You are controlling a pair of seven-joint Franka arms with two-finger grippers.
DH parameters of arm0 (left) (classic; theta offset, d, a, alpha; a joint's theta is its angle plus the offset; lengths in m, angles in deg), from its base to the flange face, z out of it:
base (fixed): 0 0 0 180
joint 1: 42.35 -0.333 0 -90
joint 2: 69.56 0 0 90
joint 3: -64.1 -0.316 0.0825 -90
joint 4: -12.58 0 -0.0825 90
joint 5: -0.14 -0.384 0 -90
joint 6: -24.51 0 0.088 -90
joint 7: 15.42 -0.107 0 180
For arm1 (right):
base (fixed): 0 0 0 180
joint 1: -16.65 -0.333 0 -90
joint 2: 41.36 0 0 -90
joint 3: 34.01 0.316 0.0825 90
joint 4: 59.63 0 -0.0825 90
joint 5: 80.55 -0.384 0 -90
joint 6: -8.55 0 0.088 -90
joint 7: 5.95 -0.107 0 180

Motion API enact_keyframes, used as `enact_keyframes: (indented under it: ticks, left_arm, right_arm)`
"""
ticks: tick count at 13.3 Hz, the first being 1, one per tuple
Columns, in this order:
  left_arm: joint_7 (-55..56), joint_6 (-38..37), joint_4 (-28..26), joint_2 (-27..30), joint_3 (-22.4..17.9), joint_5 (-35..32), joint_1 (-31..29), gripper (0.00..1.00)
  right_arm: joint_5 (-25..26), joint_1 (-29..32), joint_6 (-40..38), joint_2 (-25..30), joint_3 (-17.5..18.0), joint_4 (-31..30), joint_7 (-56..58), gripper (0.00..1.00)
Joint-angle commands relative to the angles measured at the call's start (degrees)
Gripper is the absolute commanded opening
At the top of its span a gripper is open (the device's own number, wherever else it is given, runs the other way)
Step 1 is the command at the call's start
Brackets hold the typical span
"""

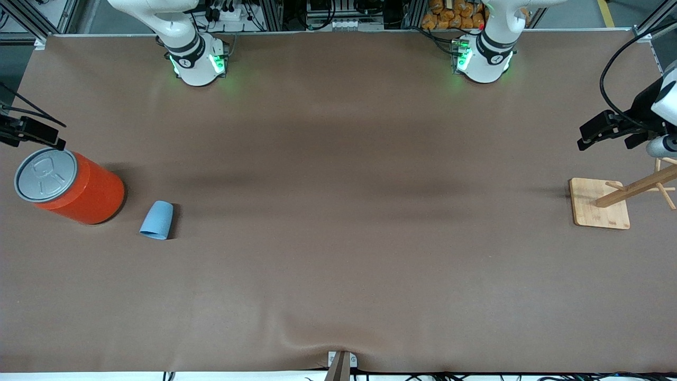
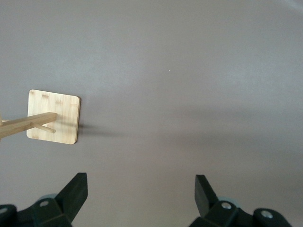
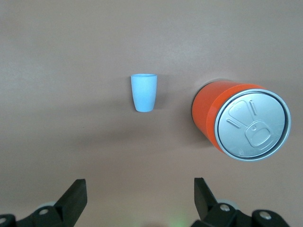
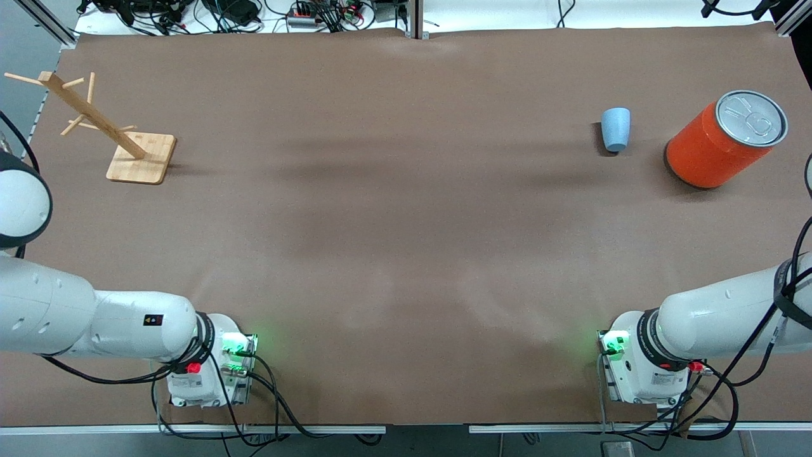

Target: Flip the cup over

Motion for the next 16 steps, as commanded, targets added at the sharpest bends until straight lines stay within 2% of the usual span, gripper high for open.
enact_keyframes:
  ticks: [1, 5, 9, 16]
  left_arm:
    - [-0.8, -1.0, 1.0, -0.3, 0.1, 0.8, -0.4, 1.0]
    - [-1.0, -1.0, 0.9, -0.3, 0.1, 0.8, -0.4, 1.0]
    - [-1.0, -1.0, 0.8, -0.4, 0.1, 0.8, -0.3, 1.0]
    - [-1.0, -1.0, 0.6, -0.4, 0.2, 0.9, -0.2, 1.0]
  right_arm:
    - [-0.3, 0.6, 1.4, 0.2, 0.4, -1.9, 0.1, 1.0]
    - [-0.3, 0.7, 9.2, -0.1, 0.4, -9.5, 0.7, 1.0]
    - [-0.3, 0.5, 20.3, -2.4, 0.4, -18.0, 0.7, 1.0]
    - [-0.5, 0.4, 30.5, -16.9, 0.7, -19.5, 0.8, 1.0]
